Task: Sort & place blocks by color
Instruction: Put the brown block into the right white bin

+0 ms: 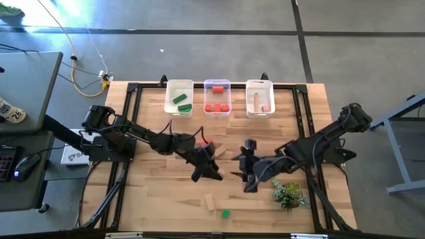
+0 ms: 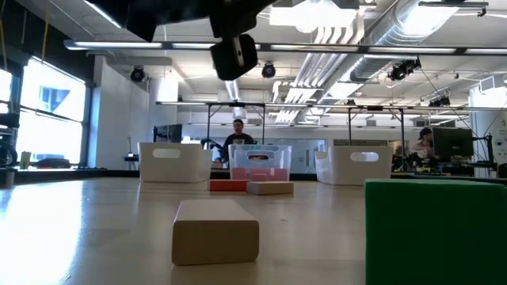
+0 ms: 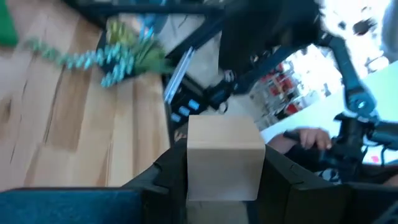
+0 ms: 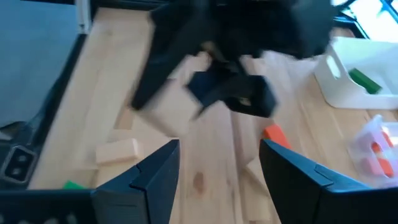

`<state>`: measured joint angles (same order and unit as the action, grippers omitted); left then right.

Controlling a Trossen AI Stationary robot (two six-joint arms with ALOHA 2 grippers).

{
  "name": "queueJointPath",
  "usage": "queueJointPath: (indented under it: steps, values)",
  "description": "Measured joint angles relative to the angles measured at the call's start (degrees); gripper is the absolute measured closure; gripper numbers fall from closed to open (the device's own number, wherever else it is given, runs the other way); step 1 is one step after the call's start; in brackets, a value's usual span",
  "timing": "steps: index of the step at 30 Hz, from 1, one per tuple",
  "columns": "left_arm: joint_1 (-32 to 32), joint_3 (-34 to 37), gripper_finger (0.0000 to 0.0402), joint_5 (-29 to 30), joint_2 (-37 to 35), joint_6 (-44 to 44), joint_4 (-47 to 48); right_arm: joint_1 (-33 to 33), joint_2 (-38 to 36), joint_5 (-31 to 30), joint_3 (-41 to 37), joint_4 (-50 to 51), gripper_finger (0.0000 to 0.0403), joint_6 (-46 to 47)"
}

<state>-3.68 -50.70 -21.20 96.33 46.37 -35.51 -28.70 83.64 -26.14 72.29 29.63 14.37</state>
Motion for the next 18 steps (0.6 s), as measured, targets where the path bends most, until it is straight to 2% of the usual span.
queueJointPath:
  steps: [6,14,18]
  values:
    - [0.4,0.0,0.0289,4.3,0.0,2.3,-4.7,-4.1,0.0,-3.0,0.0,-3.0,0.0194,-3.9]
    - [0.7,0.0,0.0288,7.6,0.0,3.5,-9.9,-7.1,0.0,-13.9,0.0,-4.3,0.0194,-8.9]
    - [0.7,0.0,0.0288,8.3,0.0,4.7,-12.1,-7.0,0.0,-14.4,0.0,-4.6,0.0194,-9.6]
